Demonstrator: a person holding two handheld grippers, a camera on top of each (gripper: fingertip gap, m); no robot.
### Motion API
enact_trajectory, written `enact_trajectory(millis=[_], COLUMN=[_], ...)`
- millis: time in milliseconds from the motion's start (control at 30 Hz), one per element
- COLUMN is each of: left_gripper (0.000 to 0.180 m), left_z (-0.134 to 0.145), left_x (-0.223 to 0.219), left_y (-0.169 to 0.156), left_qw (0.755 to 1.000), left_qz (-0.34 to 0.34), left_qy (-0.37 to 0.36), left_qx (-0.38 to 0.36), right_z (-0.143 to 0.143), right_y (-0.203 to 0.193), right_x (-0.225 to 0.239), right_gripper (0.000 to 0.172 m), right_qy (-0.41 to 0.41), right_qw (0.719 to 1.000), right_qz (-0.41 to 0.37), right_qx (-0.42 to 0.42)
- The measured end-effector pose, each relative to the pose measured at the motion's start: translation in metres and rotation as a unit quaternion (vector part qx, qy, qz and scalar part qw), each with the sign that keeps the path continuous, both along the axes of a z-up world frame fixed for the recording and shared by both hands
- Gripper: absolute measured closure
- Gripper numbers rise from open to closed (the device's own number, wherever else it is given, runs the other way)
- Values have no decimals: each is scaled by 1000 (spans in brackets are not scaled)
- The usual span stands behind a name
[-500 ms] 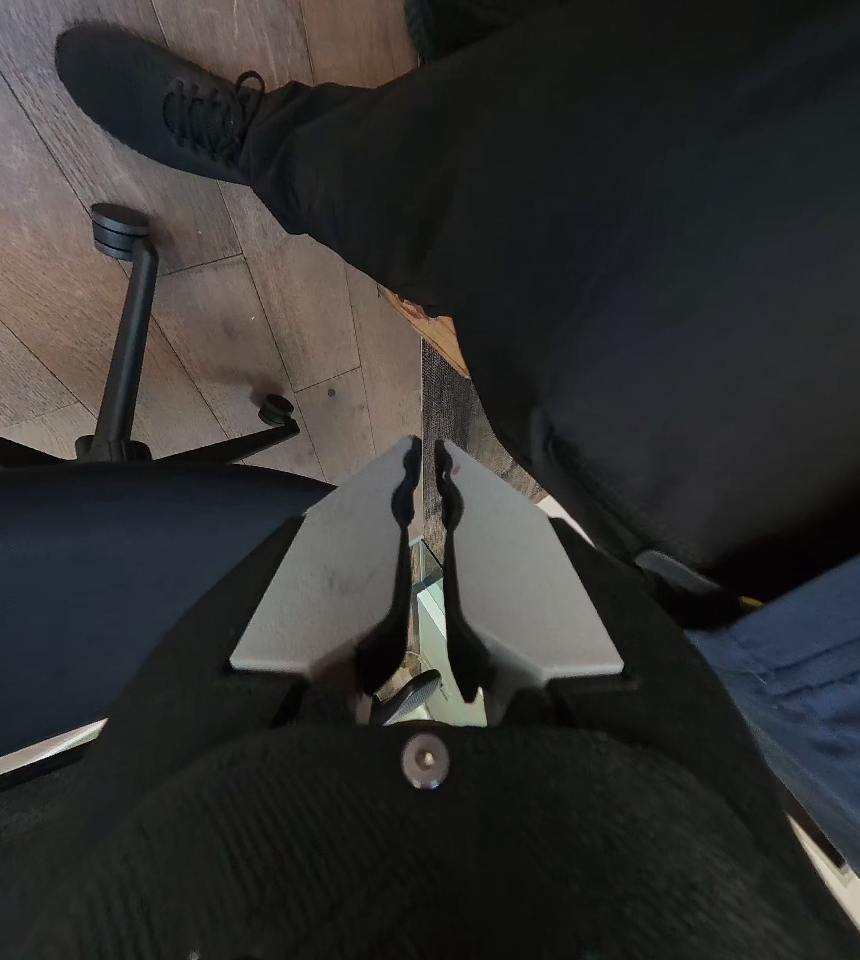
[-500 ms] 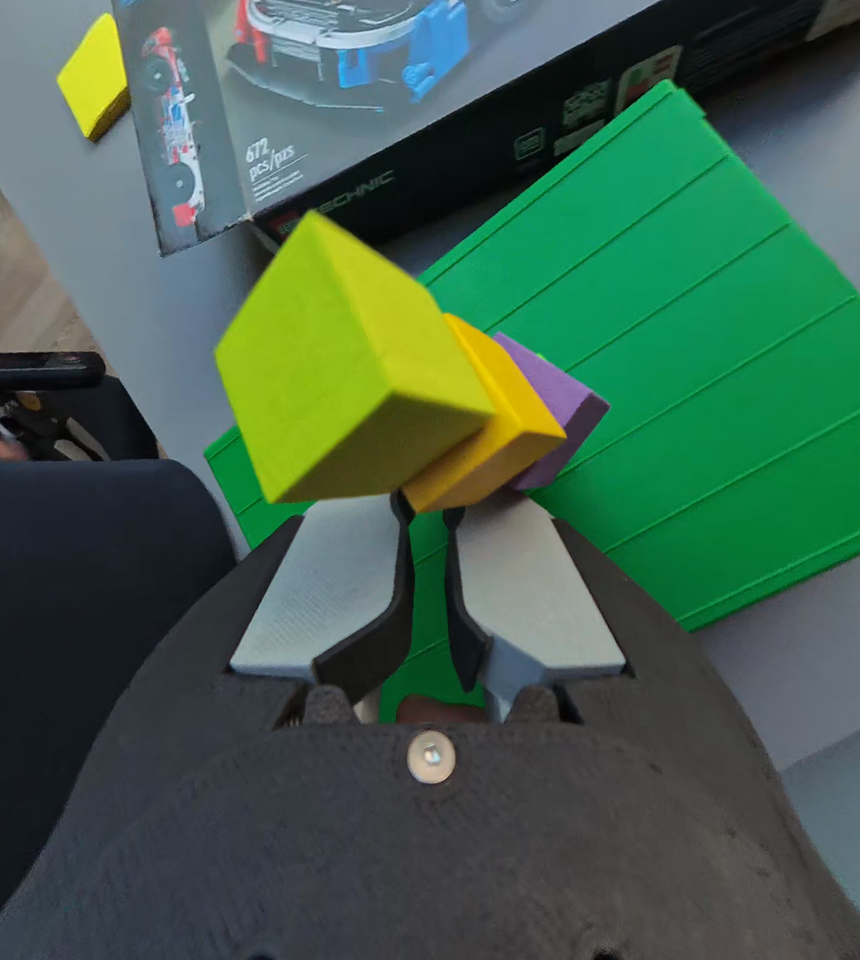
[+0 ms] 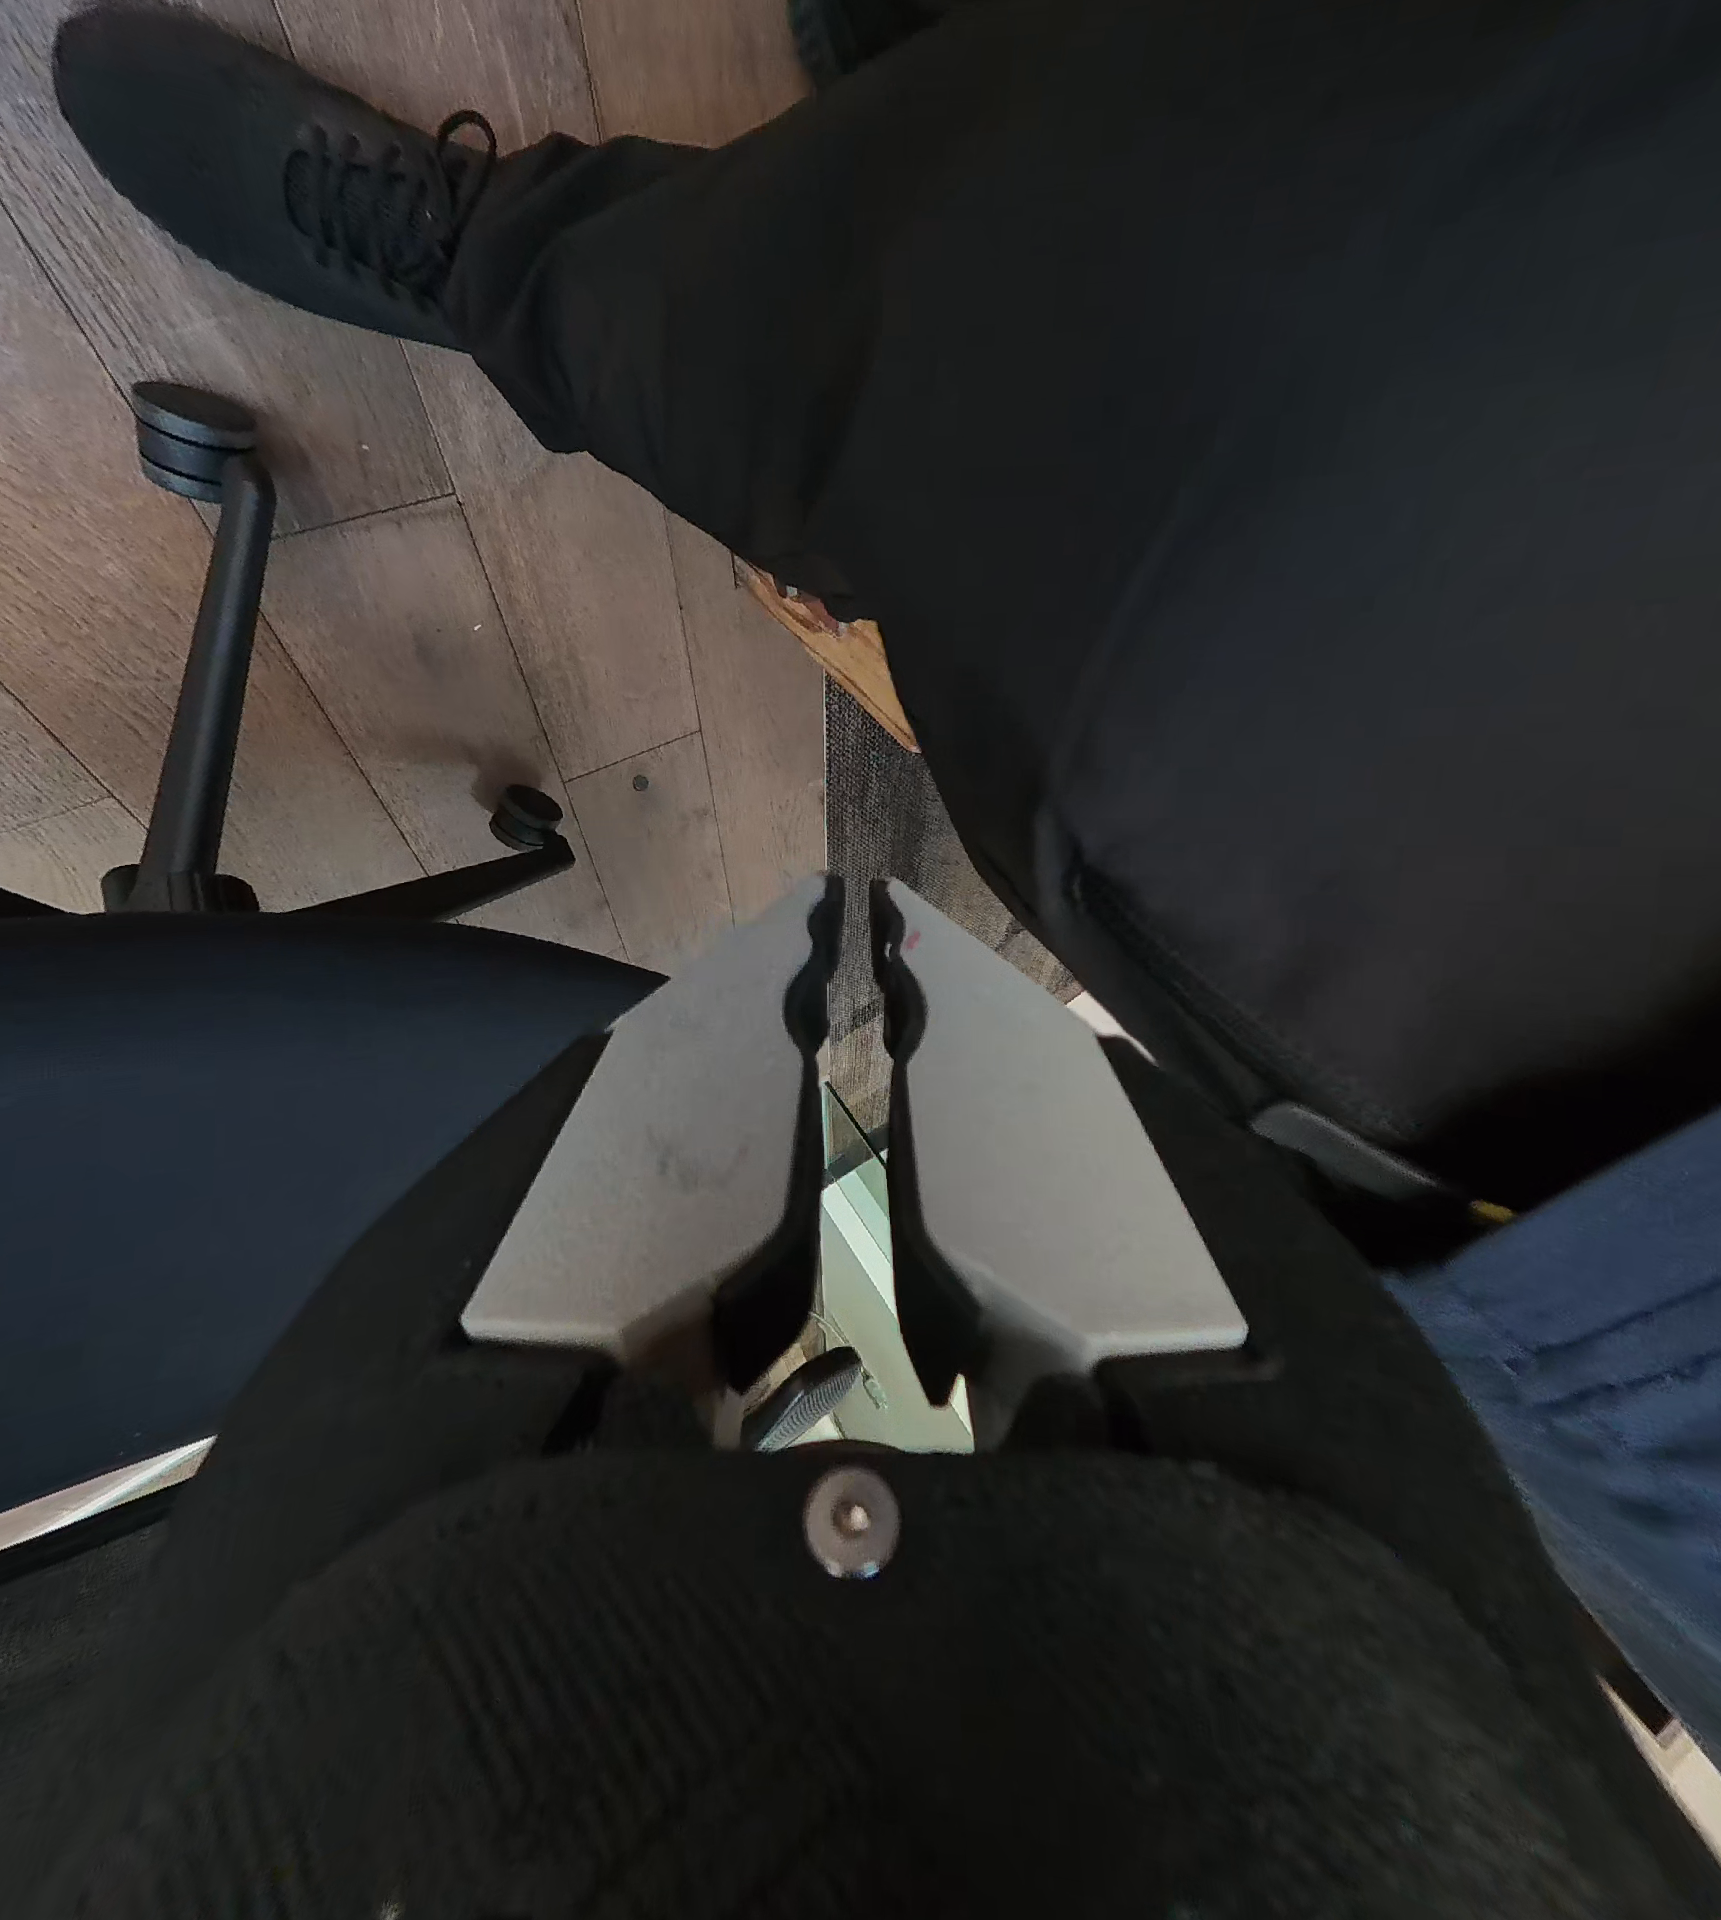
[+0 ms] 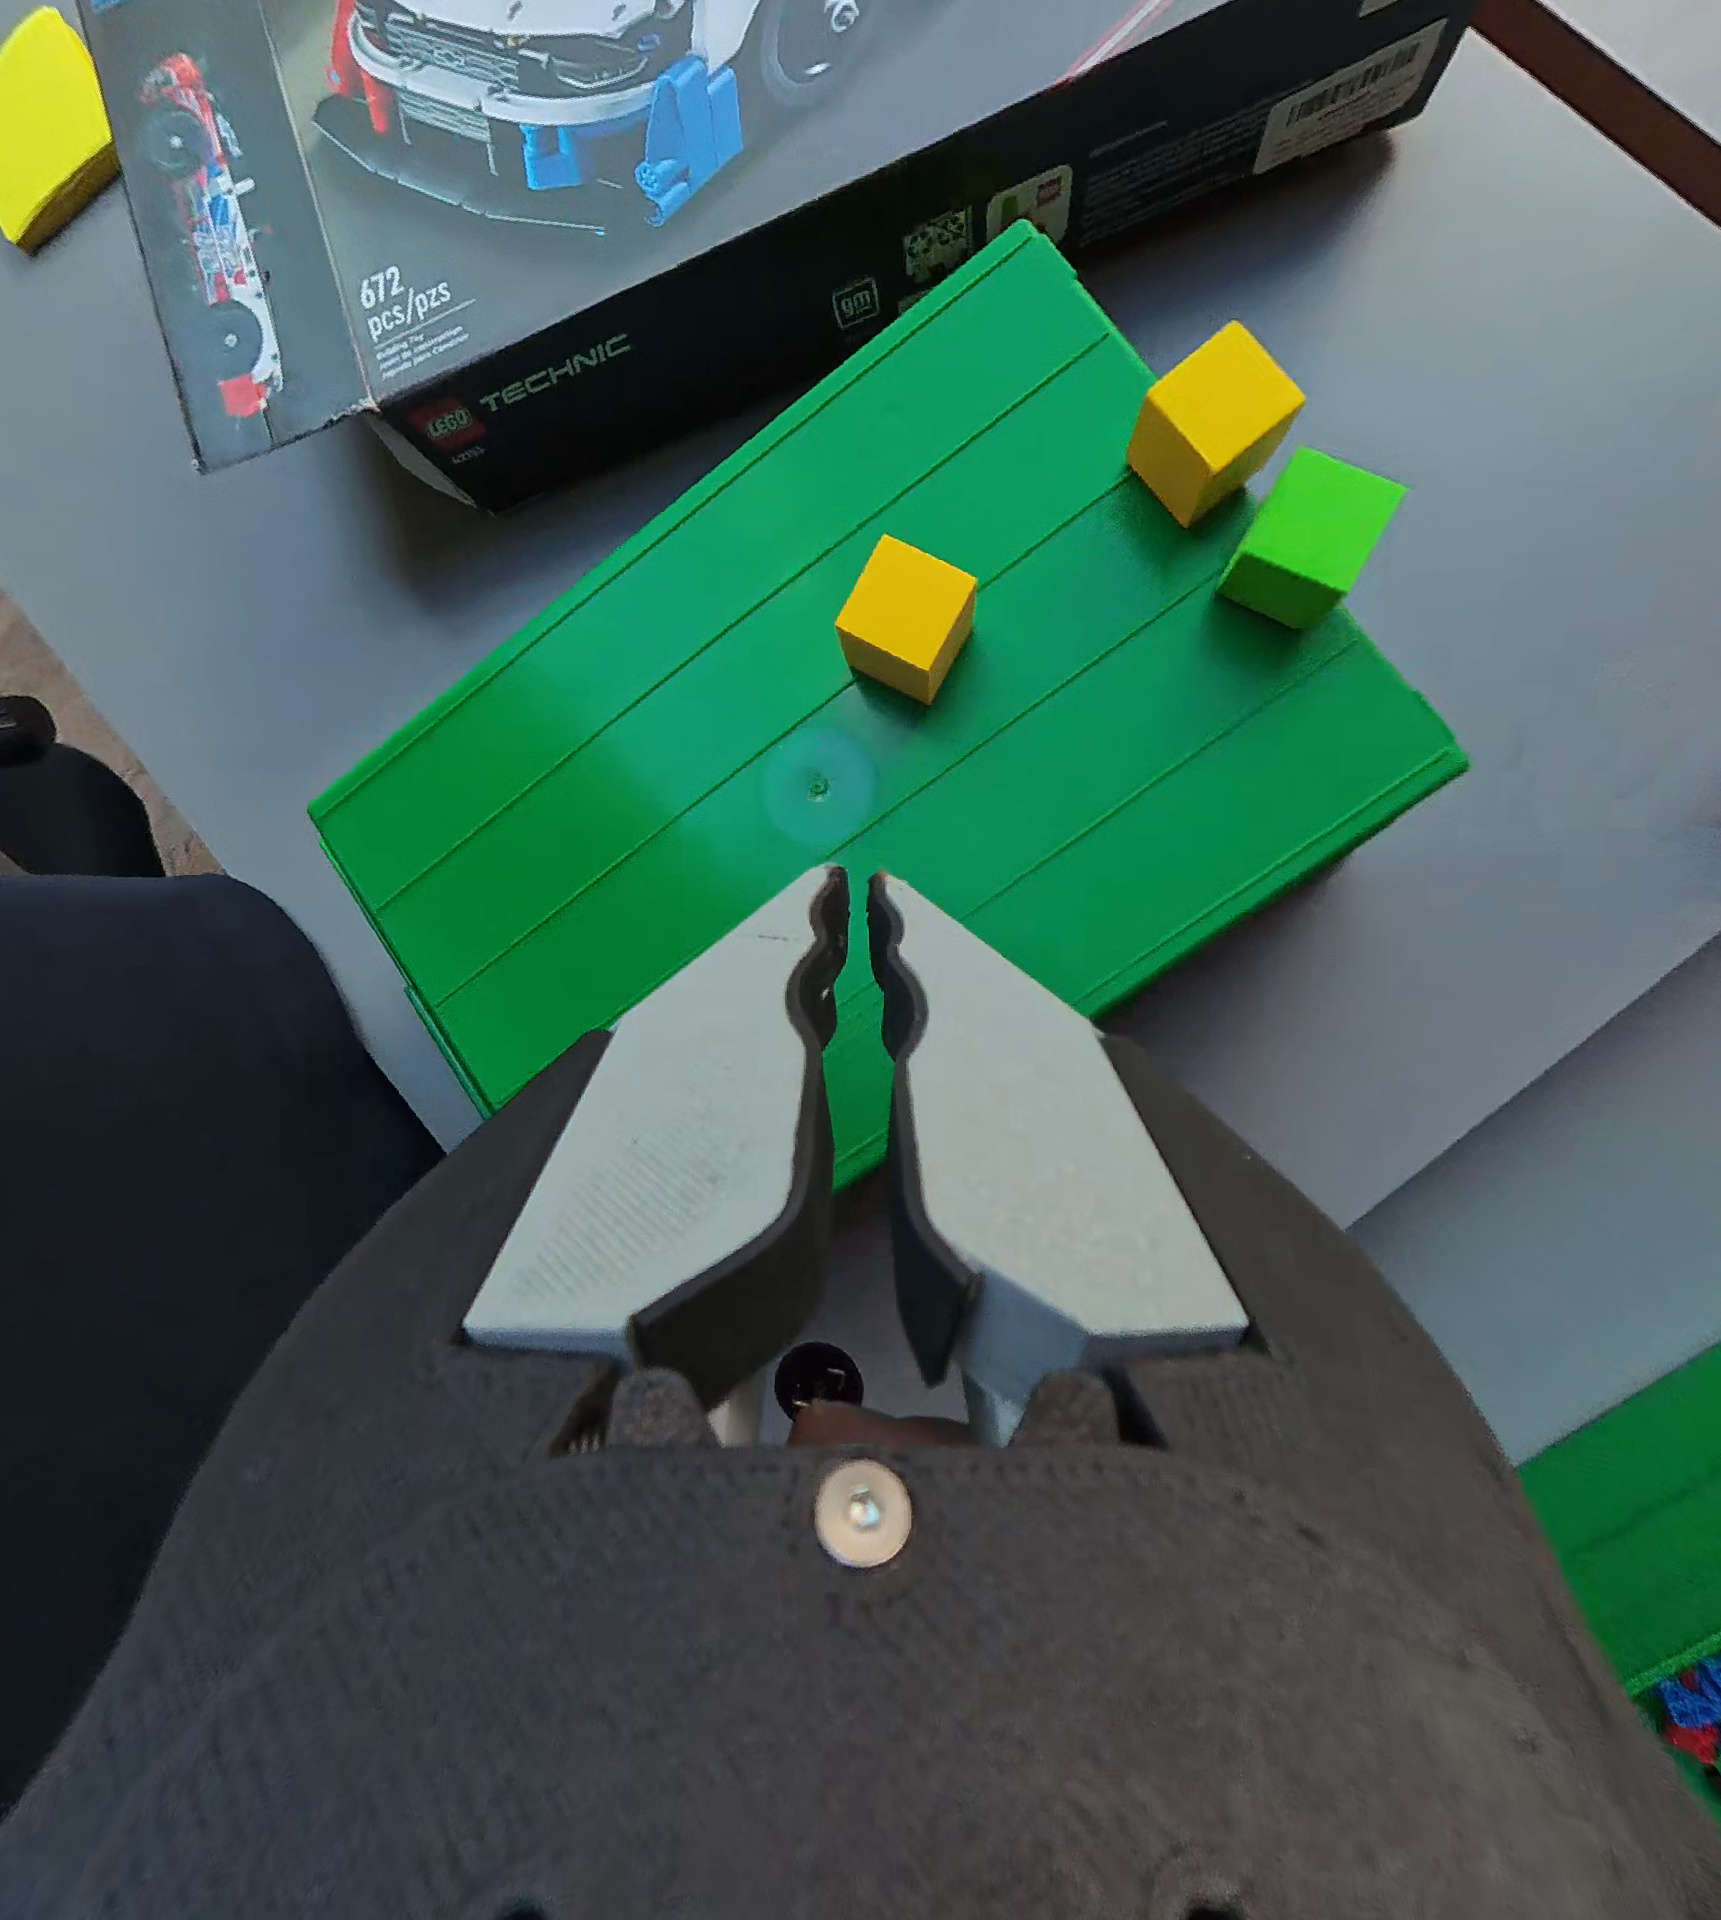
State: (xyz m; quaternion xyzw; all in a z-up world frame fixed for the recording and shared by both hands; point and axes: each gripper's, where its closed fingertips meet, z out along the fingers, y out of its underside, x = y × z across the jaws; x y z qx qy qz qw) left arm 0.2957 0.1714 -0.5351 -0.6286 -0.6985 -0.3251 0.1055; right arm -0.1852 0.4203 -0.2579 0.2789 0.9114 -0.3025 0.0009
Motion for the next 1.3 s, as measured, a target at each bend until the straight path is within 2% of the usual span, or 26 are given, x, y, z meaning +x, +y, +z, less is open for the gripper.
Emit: enact_trajectory(millis=[300, 500, 700, 833, 1000, 1300], left_gripper=[178, 178, 178, 177, 177, 177], left_z=[0, 0, -2, -5, -9, -19], left_x=[-2, 2, -3, -3, 1, 14], left_y=[-2, -7, -17, -20, -22, -32], left_qw=[1000, 1000, 1000, 1000, 999, 999], left_qz=[-2, -20, -23, -28, -31, -47], left_qy=[4, -1, 2, 5, 6, 1], left_qx=[0, 2, 1, 5, 13, 27], right_z=[13, 9, 9, 10, 7, -14], right_y=[74, 96, 97, 94, 77, 62], right_x=[-18, -10, 1, 6, 16, 53], right_gripper=[171, 171, 166, 160, 157, 150], right_qy=[-15, -37, -44, -33, -47, -54], right_qw=[990, 976, 967, 970, 965, 965], right_qz=[-123, -184, -209, -205, -211, -221], right_qx=[-64, -113, -140, -128, -148, -129])
